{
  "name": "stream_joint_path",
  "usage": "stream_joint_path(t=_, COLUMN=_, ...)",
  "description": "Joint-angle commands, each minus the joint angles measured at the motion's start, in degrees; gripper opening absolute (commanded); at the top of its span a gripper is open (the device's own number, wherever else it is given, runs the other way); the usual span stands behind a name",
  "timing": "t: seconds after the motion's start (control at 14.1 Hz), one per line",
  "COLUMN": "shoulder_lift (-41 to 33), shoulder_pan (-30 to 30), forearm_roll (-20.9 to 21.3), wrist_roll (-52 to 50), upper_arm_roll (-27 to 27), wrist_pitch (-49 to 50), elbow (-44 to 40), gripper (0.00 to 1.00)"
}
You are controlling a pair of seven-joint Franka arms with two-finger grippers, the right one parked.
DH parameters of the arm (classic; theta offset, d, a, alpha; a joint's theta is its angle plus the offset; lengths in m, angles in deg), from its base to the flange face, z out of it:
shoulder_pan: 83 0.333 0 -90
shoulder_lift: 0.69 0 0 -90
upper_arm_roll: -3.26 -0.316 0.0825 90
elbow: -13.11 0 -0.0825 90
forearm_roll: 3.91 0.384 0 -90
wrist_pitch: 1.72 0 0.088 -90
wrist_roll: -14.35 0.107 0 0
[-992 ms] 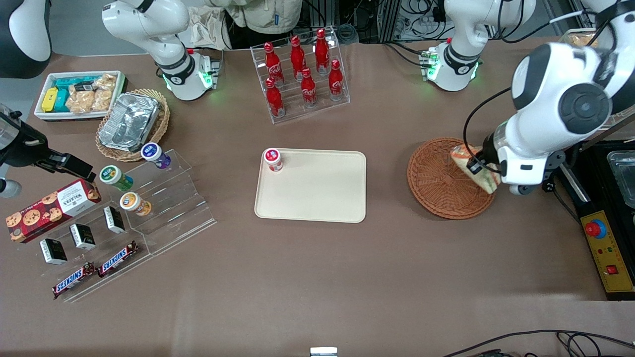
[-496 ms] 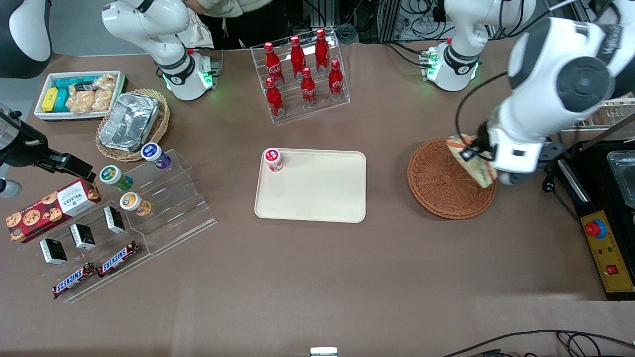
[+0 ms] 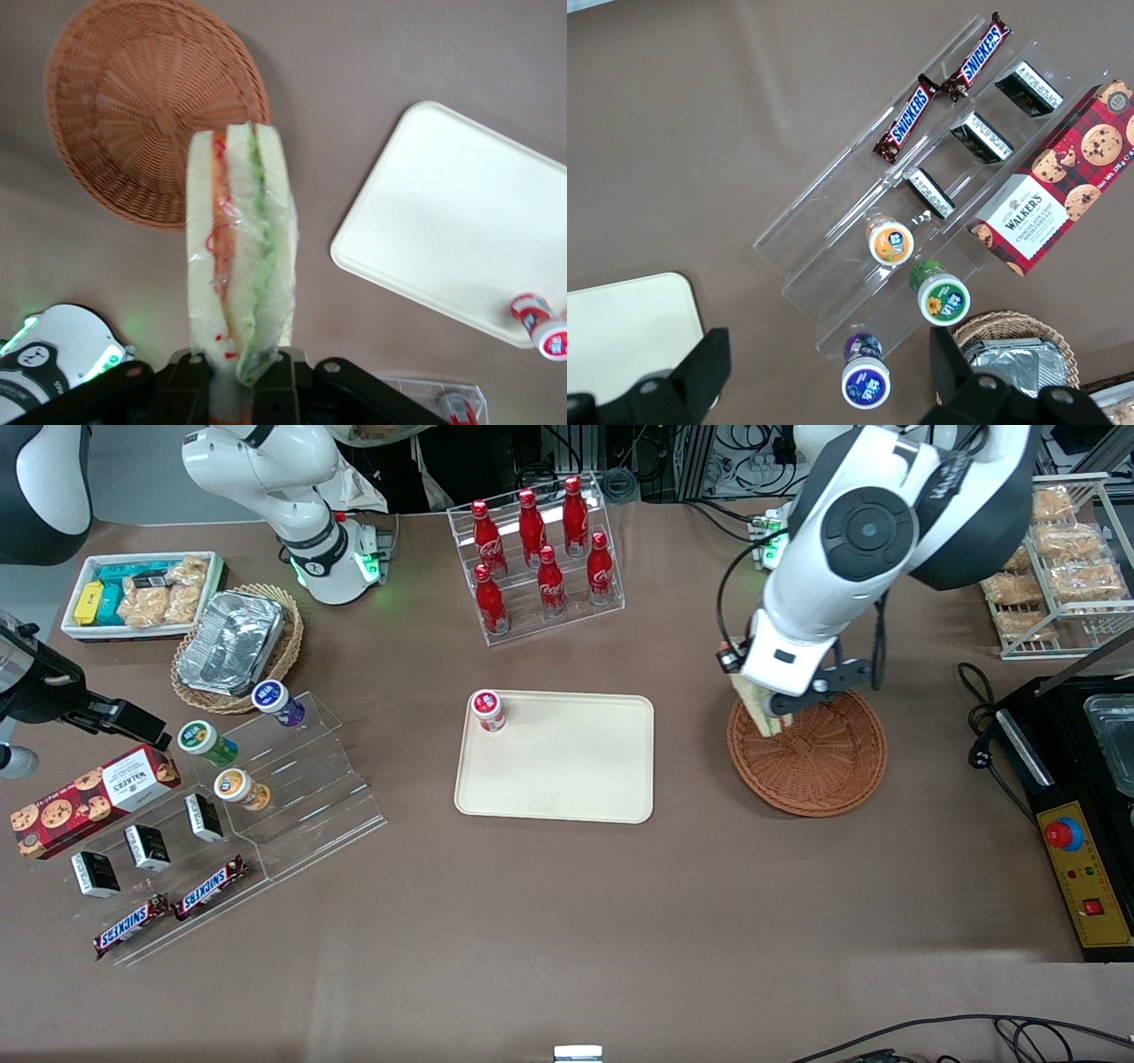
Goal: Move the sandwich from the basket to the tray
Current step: 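Carry the sandwich over the cream tray and lower it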
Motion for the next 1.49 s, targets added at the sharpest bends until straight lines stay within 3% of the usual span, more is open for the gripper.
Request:
stream_joint_path(t=0.0, shoulder_lift=1.7, shoulder_pan=-2.9, forearm_roll=-0.6, wrist_roll=2.1, upper_arm_roll=0.2, wrist_pitch=-5.3, elbow=-0.6, gripper=0.0)
stream_joint_path(t=0.28, shoulder_lift=5.7, shoulder_pan=-5.9, forearm_roll=-2.9, wrist_roll=3.0, upper_arm_roll=1.4, wrist_pitch=-15.2, elbow=2.0, gripper=0.0)
stream_joint_path(t=0.43, shoulder_lift=8.9, shoulder_pan=-7.1, forearm_roll=-6.5, wrist_roll=3.3, upper_arm_roll=1.8, wrist_pitch=-19.4, elbow=2.0, gripper=0.0)
stream_joint_path(t=0.64, shoulder_lift=13.1, shoulder_pan=-11.7, forearm_roll=-6.0, wrist_roll=4.5, upper_arm_roll=1.7, wrist_pitch=-26.1, elbow=4.2, gripper=0.0)
stream_joint_path(t=0.71, shoulder_lift=14.6, shoulder_pan=-12.3, forearm_roll=-5.2, wrist_roll=6.1, upper_arm_roll=1.7, wrist_pitch=-28.0, elbow=5.7, gripper=0.0)
stream_joint_path(t=1.06, shoulder_lift=17.0, shoulder_pan=-13.7, forearm_roll=7.2, wrist_roll=10.2, upper_arm_roll=1.7, wrist_pitch=-38.7, elbow=14.7, gripper=0.0)
stream_joint_path(t=1.42, shoulder_lift=19.1, shoulder_pan=-13.3, forearm_roll=7.3, wrist_roll=15.8, upper_arm_roll=1.6, wrist_pitch=-43.5, elbow=15.6, gripper=0.0)
